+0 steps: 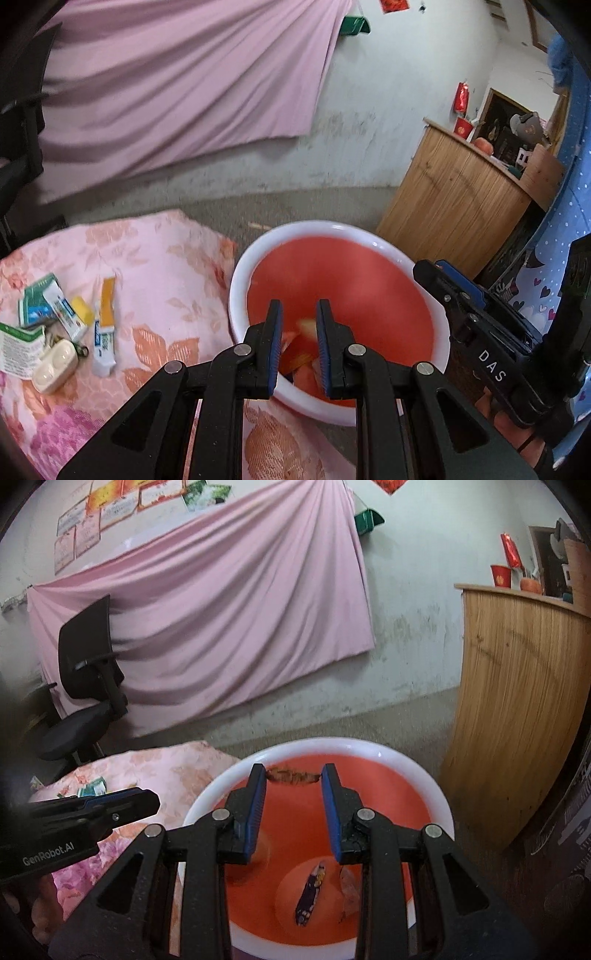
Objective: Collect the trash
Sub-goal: 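Carry the cup and shell over the bucket and open both tools, then move both tools back over the remaining trash on the bed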
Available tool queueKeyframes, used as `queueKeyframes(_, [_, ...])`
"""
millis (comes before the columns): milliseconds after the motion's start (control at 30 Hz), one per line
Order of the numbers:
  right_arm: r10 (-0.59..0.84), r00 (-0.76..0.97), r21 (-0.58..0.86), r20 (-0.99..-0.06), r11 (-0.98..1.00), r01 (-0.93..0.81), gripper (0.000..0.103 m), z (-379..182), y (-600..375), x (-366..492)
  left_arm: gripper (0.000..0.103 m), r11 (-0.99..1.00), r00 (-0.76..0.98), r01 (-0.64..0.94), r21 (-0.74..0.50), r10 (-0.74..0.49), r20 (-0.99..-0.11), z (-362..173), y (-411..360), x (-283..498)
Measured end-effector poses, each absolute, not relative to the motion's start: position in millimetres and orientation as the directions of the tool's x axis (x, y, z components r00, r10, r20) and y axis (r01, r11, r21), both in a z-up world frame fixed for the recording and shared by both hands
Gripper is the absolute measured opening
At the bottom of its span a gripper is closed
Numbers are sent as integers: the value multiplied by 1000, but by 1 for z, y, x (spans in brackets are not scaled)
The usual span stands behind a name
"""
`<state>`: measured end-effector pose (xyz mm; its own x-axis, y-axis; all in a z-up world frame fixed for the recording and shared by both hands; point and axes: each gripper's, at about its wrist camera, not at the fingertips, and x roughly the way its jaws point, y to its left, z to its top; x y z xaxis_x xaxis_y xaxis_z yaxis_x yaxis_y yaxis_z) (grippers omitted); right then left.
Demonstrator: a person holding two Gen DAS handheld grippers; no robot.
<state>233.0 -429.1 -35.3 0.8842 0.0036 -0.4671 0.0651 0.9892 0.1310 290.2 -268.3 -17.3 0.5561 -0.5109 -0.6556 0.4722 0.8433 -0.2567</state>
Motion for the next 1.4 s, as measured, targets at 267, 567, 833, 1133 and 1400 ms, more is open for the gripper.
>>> queueKeyframes(267, [3,866,125,-499,990,69,66,-39,-429,238,30,862,572,419,-285,-494,-655,-16,-244,289])
queueKeyframes(567, [22,889,137,-458,990,46,94,-24,-419,236,70,902,685,303,-306,-430,-589,3,-195,273])
queueKeyframes(833, [78,939,153,-335,988,-28,103,-1,-394,228,97,942,867,185,-280,-291,-406,26,-136,249])
queueKeyframes(1133, [178,974,129,-139,979,-161,103,22,-348,217,99,974,956,98,-205,-149,-252,44,-79,220])
queueKeyframes(1400, [248,968,43,-27,968,-247,103,27,-297,208,100,994,989,21,-112,-37,-143,49,-43,187])
